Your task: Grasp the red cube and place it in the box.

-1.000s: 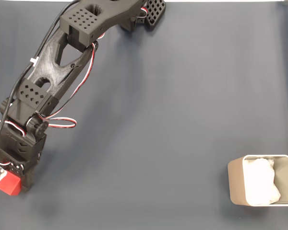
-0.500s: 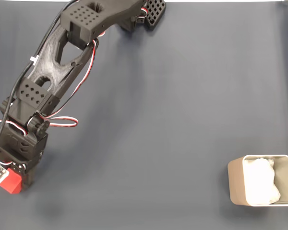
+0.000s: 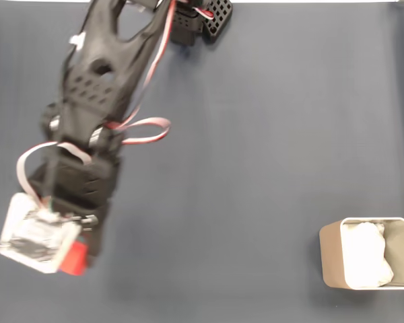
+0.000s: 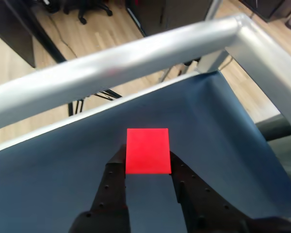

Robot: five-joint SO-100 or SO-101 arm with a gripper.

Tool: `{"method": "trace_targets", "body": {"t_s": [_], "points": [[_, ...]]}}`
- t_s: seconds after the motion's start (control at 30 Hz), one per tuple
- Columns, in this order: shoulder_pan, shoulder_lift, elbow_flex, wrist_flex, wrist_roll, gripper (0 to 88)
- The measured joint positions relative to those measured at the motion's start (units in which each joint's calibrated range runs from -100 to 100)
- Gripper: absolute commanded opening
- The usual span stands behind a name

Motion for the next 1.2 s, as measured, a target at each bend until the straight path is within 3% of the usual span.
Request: {"method": "trace_targets", "body": {"t_s": [0.57,1.2], "points": [[-23.74,-12.33,2.35,2.07,-0.54,0.0],[-37.61,-9.38,-3.62,2.07,-0.54,0.0]]}}
